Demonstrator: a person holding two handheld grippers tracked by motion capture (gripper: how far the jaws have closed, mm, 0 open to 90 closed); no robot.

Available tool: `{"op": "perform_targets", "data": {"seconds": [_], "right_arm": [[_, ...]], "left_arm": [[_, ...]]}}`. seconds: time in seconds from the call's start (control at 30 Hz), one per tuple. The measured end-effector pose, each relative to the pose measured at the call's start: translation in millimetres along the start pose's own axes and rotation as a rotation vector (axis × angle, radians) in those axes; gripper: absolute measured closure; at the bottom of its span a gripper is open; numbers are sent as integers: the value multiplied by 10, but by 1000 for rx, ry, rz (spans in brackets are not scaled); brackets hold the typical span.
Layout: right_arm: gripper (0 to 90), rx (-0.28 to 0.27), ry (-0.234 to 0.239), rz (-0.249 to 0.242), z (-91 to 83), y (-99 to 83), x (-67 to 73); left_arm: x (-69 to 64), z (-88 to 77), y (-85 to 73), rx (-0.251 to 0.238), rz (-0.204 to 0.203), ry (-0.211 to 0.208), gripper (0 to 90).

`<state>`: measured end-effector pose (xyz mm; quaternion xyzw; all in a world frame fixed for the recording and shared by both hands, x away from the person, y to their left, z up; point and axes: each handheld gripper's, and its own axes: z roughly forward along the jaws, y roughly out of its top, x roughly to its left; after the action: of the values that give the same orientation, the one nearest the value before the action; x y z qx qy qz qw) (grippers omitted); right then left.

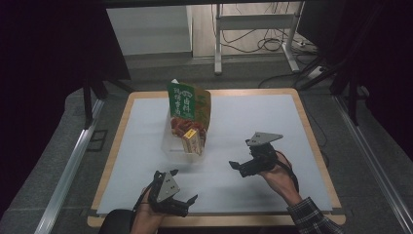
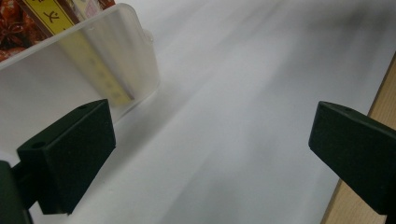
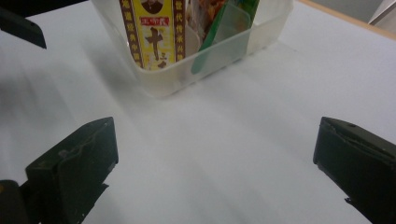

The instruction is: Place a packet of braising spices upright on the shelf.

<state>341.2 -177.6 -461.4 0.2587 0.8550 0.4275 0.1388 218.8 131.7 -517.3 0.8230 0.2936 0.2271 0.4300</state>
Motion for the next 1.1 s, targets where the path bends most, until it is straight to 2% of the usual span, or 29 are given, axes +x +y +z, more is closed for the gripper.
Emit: {"op": "perform_targets", "data": {"seconds": [0.13, 0.47, 0.7, 1.1], "right_arm": [[0, 5, -7, 3, -42, -39, -8], [0, 12, -31, 0, -149, -194, -37], [0, 4, -37, 13, -222, -265, -62], [0, -4, -55, 8, -362, -349, -44]], "left_arm": [[0, 3, 1, -11, -17, -4, 0], [8, 5, -4, -10, -24, -8, 0], [12, 7, -8, 4, -11, 0, 0], [19, 7, -9, 5, -15, 6, 0]]}}
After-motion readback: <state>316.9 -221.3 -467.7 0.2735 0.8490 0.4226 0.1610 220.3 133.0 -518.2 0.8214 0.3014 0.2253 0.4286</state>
